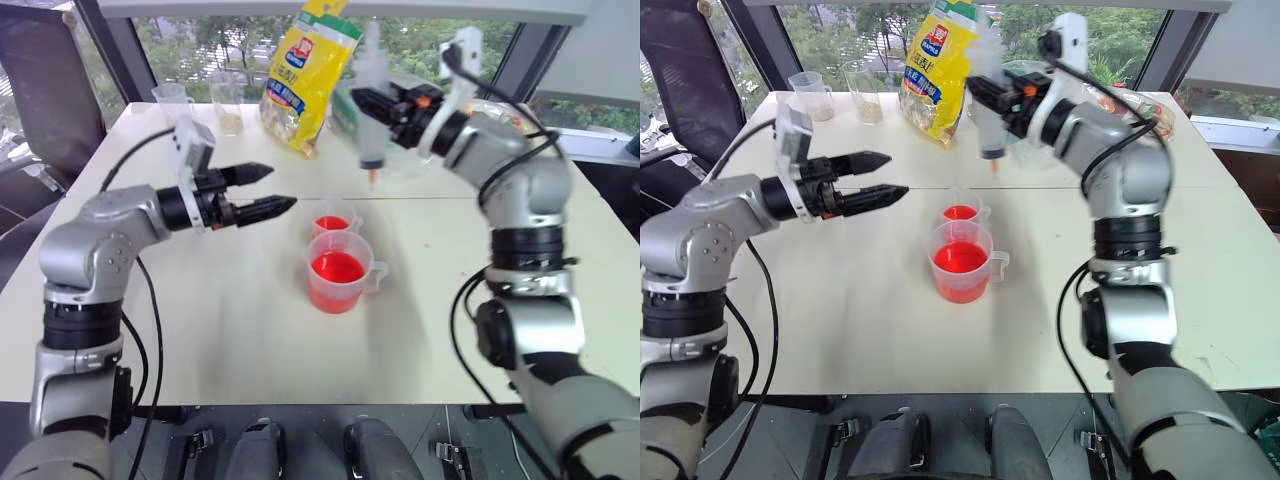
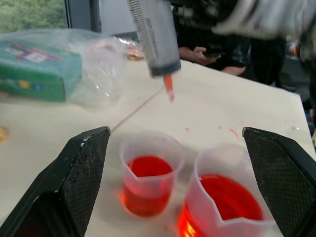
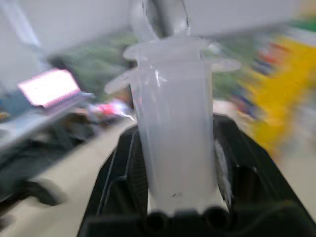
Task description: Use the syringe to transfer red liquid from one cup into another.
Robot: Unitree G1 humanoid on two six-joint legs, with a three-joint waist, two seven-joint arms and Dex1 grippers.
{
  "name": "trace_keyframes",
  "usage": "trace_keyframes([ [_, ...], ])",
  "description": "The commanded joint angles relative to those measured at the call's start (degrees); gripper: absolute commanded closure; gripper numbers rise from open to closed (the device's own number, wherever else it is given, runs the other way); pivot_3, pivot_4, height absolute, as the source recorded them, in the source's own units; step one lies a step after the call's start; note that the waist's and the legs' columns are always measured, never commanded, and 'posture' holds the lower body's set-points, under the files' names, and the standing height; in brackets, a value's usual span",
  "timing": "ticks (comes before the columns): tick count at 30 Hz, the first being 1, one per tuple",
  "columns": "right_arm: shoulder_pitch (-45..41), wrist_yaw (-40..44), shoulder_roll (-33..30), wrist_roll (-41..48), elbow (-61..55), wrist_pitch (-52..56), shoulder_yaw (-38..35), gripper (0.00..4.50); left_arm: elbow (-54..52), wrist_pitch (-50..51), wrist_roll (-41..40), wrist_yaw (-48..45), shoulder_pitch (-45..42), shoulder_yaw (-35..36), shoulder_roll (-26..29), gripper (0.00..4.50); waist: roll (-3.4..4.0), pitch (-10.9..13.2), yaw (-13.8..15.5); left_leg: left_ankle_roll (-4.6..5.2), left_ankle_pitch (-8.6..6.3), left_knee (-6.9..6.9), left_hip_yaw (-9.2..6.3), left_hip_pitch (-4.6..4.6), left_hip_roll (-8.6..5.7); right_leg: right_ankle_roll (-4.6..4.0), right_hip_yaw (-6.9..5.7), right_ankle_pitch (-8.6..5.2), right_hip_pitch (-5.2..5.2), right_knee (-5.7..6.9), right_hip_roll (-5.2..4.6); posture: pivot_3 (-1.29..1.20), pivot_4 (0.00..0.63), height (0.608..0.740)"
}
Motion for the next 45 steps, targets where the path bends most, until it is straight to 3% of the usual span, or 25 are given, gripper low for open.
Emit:
trace_keyframes([
  [1, 0.5, 0.12, -5.93, -2.59, -1.08, 9.75, 3.67, 3.12, -3.79, -0.98, -0.88, 1.12, 1.06, 0.29, 0.04, 0.07, 0.0, 0.0, -0.05, 0.01, -0.01, 0.0, 0.0, -0.02, 0.0, 0.0, 0.0, 0.0, 0.0, -0.03, 0.01, 0.0, 0.15, 0.74],
  [5, 4.29, 1.43, -11.59, -4.6, -1.56, 18.41, 8.22, 3.12, -4.4, -1.12, -0.89, 1.46, 2.45, -0.03, -0.09, 0.07, 0.01, 0.0, -0.44, 0.03, -0.02, -0.05, 0.04, -0.03, 0.01, 0.0, 0.05, 0.0, -0.04, -0.04, 0.08, 0.0, 0.15, 0.74],
  [11, 8.73, 1.42, -13.78, -6.1, 0.84, 26.14, 11.19, 3.12, -4.54, -2.03, -0.17, 1.47, 3.27, -1.37, -0.66, 0.07, 0.03, 0.02, -0.3, 0.03, -0.02, -0.06, 0.07, -0.03, 0.01, 0.0, 0.08, 0.0, -0.07, -0.03, 0.1, 0.0, 0.15, 0.74],
  [20, 11.37, 2.2, -13.57, -11.59, 13.19, 17.4, 13.04, 3.12, -6.78, -1.64, -0.77, 3.36, 4.76, -2.15, -1.06, 0.07, 0.02, 0.01, -0.29, 0.03, -0.02, -0.04, 0.08, -0.03, 0.0, 0.0, 0.08, 0.0, -0.04, -0.08, 0.12, 0.0, 0.15, 0.74],
  [26, 11.35, 5.94, -15.24, -12.39, 12.61, 15.47, 13.29, 0.05, -9.48, -0.68, -1.45, 3.96, 6.63, -1.91, -0.2, 0.0, 0.02, 0.02, -0.22, 0.03, -0.02, -0.03, 0.07, -0.01, 0.0, 0.0, 0.07, 0.0, 0.02, -0.1, 0.13, 0.0, 0.15, 0.74],
  [30, 12.4, 9.81, -18.54, -11.98, 6.4, 15.05, 13.8, 0.01, -10.14, 0.11, -2.08, 3.91, 6.92, -1.91, 0.32, 0.0, 0.03, 0.02, -0.14, 0.04, -0.02, -0.01, 0.07, -0.02, -0.01, 0.01, 0.07, 0.0, 0.02, -0.11, 0.12, 0.0, 0.15, 0.74],
  [36, 18.67, 19.27, -27.79, -7.05, -12.01, 14.55, 10.81, 0.01, -11.06, 0.84, -3.61, 3.03, 8.11, -0.89, 2.21, 0.0, 0.03, 0.02, -0.11, 0.07, -0.04, -0.05, 0.05, -0.02, 0.0, 0.01, 0.06, 0.0, 0.02, -0.17, 0.14, 0.0, 0.15, 0.74],
  [41, 28.01, 27.85, -34.1, 0.74, -28.91, 10.72, 2.33, 0.01, -13.04, 1.21, -4.39, 1.82, 10.35, -0.74, 5.32, 0.0, 0.02, 0.02, -0.26, 0.08, -0.05, -0.06, 0.03, -0.01, 0.01, 0.01, 0.05, -0.01, 0.05, -0.19, 0.14, 0.0, 0.15, 0.74],
  [45, 32.54, 32.07, -35.23, 5.77, -34.64, 7.5, -3.24, 0.01, -13.14, 1.15, -5.13, 1.58, 11.29, -0.08, 6.64, 0.0, 0.01, 0.03, -0.17, 0.09, -0.05, -0.02, 0.01, 0.06, 0.01, 0.01, 0.04, -0.01, 0.18, -0.2, 0.13, 0.0, 0.15, 0.74],
])
